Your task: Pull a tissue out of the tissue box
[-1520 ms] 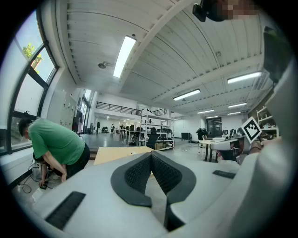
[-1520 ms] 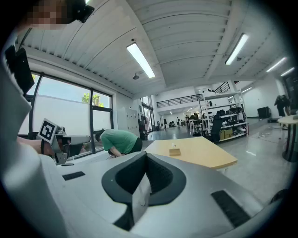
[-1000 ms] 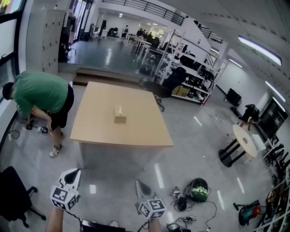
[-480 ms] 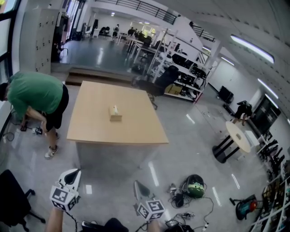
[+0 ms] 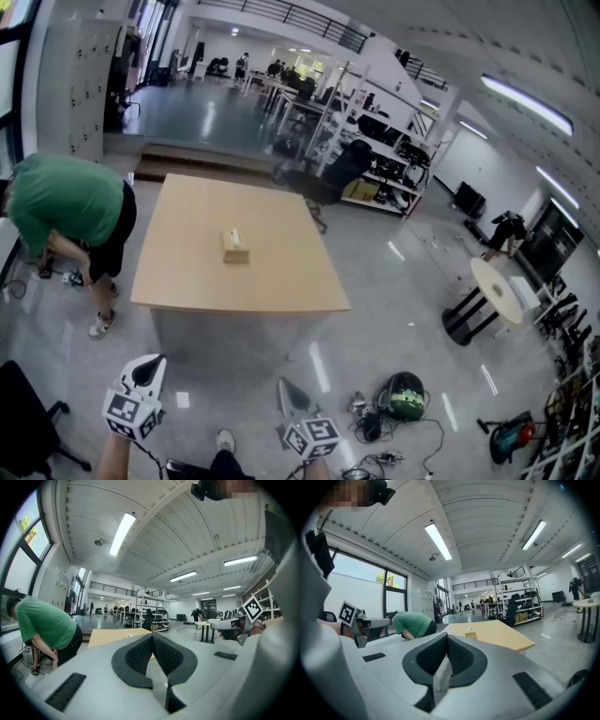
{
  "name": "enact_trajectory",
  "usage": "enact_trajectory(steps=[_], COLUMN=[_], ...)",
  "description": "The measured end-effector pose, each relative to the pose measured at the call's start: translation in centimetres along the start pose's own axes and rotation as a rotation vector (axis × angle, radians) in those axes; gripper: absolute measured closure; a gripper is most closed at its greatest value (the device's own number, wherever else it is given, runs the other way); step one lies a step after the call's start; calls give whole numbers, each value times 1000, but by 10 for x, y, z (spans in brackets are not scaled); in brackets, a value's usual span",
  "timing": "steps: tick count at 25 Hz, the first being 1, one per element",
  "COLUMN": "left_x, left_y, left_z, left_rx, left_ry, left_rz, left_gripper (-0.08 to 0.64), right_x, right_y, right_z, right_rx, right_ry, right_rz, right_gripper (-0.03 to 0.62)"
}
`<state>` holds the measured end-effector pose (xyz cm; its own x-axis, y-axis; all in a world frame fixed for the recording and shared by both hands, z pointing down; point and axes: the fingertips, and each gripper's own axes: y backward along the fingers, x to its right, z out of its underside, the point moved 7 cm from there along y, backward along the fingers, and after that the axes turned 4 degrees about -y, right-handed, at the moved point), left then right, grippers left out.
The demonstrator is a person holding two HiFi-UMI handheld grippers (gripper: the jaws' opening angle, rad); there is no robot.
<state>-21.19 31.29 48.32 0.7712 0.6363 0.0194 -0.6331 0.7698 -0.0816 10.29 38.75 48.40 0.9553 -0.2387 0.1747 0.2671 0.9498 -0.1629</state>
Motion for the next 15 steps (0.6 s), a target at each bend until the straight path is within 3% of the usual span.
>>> enact_trajectory(steps=[15], left_x=[-26], left_y=[-133], left_z=[-23], left_rx=[-4], left_ry=[-1], left_rz=[-84], left_gripper=[552], right_x=[97], right_y=[-119], right_z=[-43], right_rx=[-14], right_ry=[-6], right_rz=[-94], right_gripper=[591])
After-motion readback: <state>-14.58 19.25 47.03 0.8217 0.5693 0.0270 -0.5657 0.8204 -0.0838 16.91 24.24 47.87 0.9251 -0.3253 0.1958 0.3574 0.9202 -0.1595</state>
